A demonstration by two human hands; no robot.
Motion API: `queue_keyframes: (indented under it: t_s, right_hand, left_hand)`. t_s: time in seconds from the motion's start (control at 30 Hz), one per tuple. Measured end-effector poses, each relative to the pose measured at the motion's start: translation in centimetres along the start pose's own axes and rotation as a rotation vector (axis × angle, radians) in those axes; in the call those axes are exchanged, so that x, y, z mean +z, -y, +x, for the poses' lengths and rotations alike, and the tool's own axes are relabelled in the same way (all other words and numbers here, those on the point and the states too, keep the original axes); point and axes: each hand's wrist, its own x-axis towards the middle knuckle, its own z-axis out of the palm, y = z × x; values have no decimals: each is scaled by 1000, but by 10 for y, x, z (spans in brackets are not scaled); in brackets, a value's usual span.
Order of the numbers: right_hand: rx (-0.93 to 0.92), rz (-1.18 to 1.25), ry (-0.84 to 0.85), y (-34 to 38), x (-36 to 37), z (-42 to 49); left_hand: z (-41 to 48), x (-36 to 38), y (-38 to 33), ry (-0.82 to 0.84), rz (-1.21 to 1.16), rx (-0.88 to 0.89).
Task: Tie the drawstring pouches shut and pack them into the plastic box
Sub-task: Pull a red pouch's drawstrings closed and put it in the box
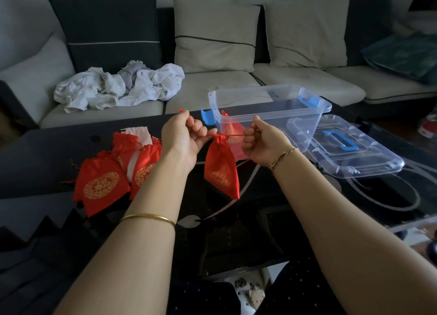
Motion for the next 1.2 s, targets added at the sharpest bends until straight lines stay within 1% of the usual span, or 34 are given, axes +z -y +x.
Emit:
queue_keyframes:
  t_s: [0.07, 0.13, 0.27, 0.33, 0.43, 0.53, 0.6, 0.7, 0.83, 1.0, 1.2]
  right_hand:
    - [-82, -101, -58, 0, 0, 0]
    - [-178, -207, -66, 0, 0, -2]
    - [-347, -327, 82, 5, 6, -13]
    - [-426, -408, 124, 5, 13, -18]
    - [-478, -530, 116, 3, 22, -20]
    - [-384, -629, 67, 0, 24, -20]
    - [-301, -639, 89, -2, 23, -20]
    - [-308, -638, 132, -2, 22, -21]
    - [-404, -801, 135, -2, 16, -19]
    - [-624, -1151, 155, -6, 9, -20]
    - [-819, -1293, 145, -13, 12, -17]
  left_hand:
    - [0, 4, 2, 8, 180, 56]
    - [0, 4, 3, 71, 445, 114]
    - [-2, -3, 1, 282, 864, 168]
    - [-3, -4, 1, 354, 963, 201]
    - [-3, -3, 3, 366, 991, 228]
    - [-2, -3, 4, 349, 925, 203]
    - [-2, -4, 5, 343, 891, 185]
    - [0, -4, 6, 308, 860, 196]
    - [1, -4, 9, 229, 865, 215]
    - [2, -2, 10, 136, 853, 221]
    - [2, 1, 11, 77, 879, 219]
